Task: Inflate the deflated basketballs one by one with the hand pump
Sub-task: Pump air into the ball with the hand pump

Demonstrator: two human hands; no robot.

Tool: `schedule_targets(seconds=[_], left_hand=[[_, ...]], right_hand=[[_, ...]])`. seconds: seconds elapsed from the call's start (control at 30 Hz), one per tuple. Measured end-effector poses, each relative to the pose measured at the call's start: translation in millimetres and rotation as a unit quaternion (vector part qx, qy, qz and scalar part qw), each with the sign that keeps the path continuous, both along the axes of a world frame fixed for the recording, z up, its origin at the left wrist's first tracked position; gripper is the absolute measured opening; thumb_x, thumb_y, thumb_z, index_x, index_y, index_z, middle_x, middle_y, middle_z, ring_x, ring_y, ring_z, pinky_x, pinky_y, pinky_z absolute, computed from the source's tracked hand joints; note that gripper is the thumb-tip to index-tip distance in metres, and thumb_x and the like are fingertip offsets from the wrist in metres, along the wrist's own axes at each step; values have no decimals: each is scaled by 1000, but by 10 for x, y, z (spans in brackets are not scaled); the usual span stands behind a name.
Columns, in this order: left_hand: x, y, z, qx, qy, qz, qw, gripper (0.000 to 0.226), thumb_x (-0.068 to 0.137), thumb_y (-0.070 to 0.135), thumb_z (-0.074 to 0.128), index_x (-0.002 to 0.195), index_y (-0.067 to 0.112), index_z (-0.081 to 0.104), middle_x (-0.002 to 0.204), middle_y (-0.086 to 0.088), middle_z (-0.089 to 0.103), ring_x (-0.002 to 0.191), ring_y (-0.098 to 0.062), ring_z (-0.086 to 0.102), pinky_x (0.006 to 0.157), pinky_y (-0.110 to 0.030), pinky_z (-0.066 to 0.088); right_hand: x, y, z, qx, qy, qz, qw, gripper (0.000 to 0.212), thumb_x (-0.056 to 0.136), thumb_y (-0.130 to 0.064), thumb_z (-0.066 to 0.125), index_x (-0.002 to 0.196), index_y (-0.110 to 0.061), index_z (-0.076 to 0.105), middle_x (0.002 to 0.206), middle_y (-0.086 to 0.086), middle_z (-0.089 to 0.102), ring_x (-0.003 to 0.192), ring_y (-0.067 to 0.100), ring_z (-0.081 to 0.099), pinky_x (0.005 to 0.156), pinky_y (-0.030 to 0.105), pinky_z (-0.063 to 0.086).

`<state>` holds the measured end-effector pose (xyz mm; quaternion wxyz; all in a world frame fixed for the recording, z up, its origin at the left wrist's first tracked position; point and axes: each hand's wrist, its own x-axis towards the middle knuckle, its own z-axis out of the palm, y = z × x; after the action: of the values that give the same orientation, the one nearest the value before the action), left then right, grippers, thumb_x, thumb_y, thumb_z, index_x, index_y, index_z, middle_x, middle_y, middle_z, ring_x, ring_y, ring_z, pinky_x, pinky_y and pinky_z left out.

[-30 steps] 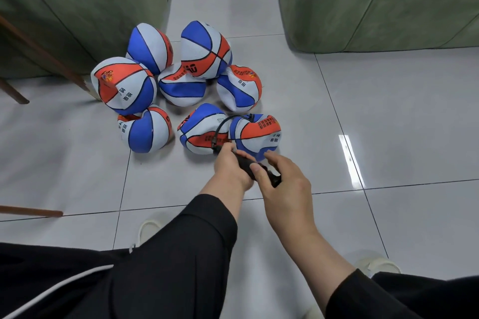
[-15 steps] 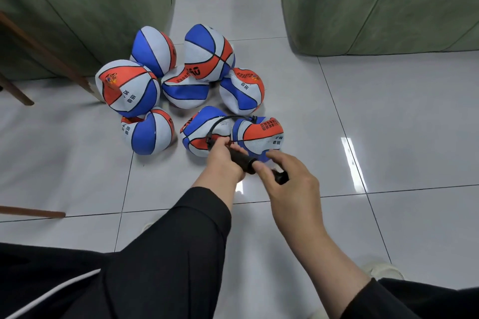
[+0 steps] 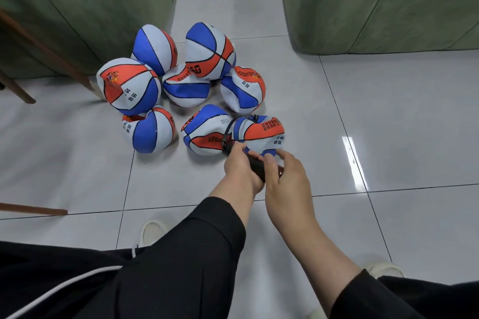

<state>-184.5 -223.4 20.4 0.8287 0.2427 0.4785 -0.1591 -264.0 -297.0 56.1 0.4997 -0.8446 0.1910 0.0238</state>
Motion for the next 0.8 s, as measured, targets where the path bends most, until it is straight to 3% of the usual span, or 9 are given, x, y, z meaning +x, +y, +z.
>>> schedule_targets(seconds=[0.13,0.33,0.5,0.57,0.67,0.73,0.8], left_hand=[[34,95,-10,8,7,-42,999,30,94,20,65,67,14,52,50,6,46,34,-10,41,41,-19,46],[287,425,-44,19,28,6,999,22,89,14,69,75,14,52,48,5,52,36,-9,47,52,-21,50],[279,452,-130,8,35,9,999,24,89,15,70,73,14,53,49,5,53,33,-10,48,42,-20,49],[184,345,-152,-15,33,2,999,23,88,17,69,73,16,51,51,7,52,34,-10,48,48,-21,52],[58,179,-161,-27,18,-23,999,20,89,21,63,73,20,51,57,9,51,41,-9,48,68,-19,54],[4,61,-138,-33,18,-17,999,21,92,18,62,73,17,53,54,7,52,40,-8,48,55,-17,53],[-57,-56,-75,-24,21,-13,999,22,95,17,62,74,12,55,52,3,54,40,-10,51,56,-20,57]], right_hand=[[-98,-1,-51,-15,8,31,999,50,101,-55,46,132,-21,63,120,-4,71,110,14,65,94,37,55],[-178,-128,262,-23,-61,-6,998,39,97,-44,57,125,-19,70,106,-3,75,95,16,68,86,38,56],[-207,-59,310,-25,-76,3,997,37,98,-41,57,126,-20,70,113,-5,73,100,11,66,91,34,55],[-186,-35,237,-32,-79,-13,996,38,99,-41,54,126,-19,70,117,-4,72,103,12,66,92,37,55],[-203,9,119,-38,-80,-25,996,37,101,-39,52,126,-18,69,117,-4,70,104,13,65,92,40,55],[-204,24,48,-51,-83,-28,995,36,101,-36,51,125,-17,69,118,-3,70,107,14,64,93,39,55],[-175,13,-8,-54,-81,-40,994,34,102,-35,50,123,-17,70,118,-4,70,109,13,63,95,38,54]])
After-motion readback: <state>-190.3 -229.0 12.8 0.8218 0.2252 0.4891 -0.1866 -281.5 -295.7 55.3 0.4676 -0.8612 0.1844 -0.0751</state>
